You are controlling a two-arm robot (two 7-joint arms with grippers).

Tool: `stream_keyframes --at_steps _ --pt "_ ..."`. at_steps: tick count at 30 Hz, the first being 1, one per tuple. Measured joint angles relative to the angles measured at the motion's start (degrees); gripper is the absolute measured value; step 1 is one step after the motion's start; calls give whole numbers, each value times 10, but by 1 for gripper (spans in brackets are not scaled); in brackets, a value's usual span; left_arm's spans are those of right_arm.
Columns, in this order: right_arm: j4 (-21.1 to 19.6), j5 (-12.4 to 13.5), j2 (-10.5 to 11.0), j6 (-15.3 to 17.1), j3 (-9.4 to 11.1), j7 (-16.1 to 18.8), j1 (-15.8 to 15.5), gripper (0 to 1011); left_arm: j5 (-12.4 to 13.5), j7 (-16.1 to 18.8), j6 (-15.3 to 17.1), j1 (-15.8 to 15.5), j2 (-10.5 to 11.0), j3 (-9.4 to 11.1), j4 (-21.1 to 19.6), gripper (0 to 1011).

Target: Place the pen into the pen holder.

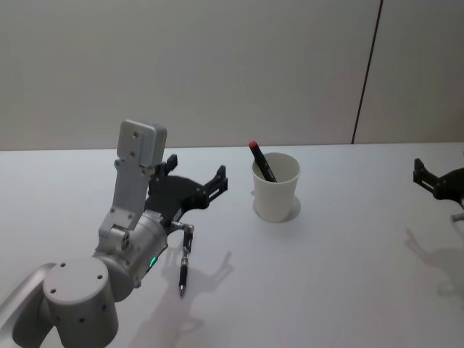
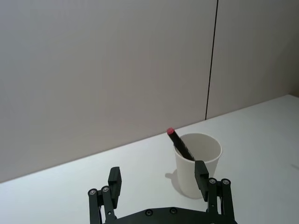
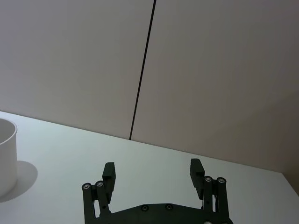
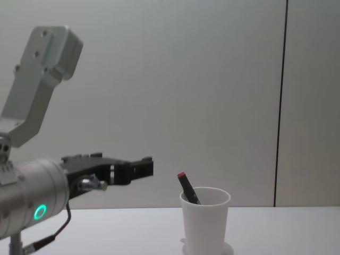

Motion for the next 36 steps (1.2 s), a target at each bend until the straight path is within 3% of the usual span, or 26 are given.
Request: stream_keyframes --at_steps 17,36 --pt "0 0 0 0 0 0 0 1001 -60 6 94 15 9 -10 8 1000" --pt "0 0 0 0 0 0 0 1001 -68 -9 190 10 10 -14 40 1000"
